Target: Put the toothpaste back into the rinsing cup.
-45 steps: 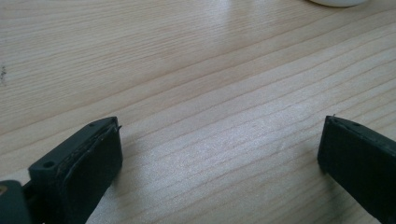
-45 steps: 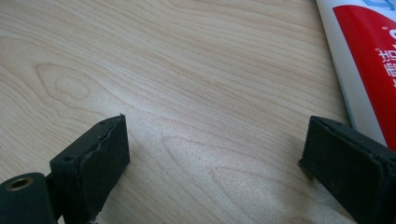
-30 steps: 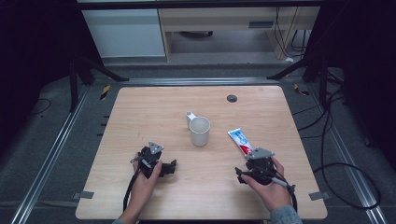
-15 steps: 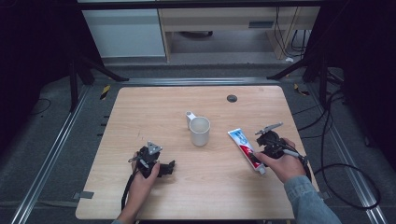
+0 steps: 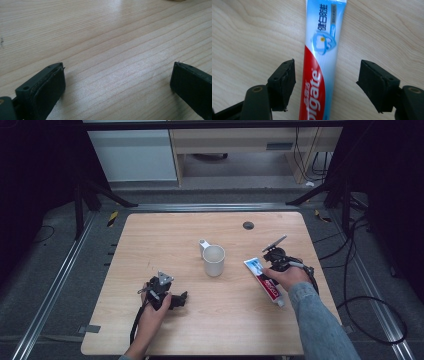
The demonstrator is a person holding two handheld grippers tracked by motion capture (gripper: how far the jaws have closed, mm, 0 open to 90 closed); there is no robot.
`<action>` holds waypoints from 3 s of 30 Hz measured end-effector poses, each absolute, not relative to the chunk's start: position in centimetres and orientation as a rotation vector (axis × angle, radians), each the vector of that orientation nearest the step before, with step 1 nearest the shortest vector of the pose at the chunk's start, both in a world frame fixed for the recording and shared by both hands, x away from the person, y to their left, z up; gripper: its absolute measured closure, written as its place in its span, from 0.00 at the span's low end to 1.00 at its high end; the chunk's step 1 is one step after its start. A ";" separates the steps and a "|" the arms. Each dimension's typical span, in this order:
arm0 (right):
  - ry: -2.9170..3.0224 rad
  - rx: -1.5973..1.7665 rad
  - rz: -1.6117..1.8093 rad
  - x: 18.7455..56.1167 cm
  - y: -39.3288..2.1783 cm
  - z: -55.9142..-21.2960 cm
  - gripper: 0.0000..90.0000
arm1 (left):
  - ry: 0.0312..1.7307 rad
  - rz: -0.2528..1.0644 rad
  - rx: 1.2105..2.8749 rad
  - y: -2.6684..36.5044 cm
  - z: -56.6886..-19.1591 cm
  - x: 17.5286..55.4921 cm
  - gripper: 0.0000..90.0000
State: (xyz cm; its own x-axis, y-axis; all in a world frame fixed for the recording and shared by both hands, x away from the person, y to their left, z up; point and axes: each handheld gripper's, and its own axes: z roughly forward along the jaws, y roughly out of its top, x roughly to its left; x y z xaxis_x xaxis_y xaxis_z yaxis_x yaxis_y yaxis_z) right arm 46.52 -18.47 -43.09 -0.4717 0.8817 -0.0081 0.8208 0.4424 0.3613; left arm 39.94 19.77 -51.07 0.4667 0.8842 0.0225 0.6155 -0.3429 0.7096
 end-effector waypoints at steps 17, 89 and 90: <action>2.551 1.529 0.328 49.7 -16.3 -45.1 0.41 | 1.241 0.544 2.075 19.7 -51.1 40.0 0.00; 2.620 1.522 0.256 50.0 -17.8 -42.8 0.81 | 1.222 0.539 2.085 19.3 -51.1 39.9 0.00; 2.620 1.520 0.251 50.0 -17.9 -42.6 0.81 | 1.222 0.538 2.085 19.3 -51.1 39.9 0.00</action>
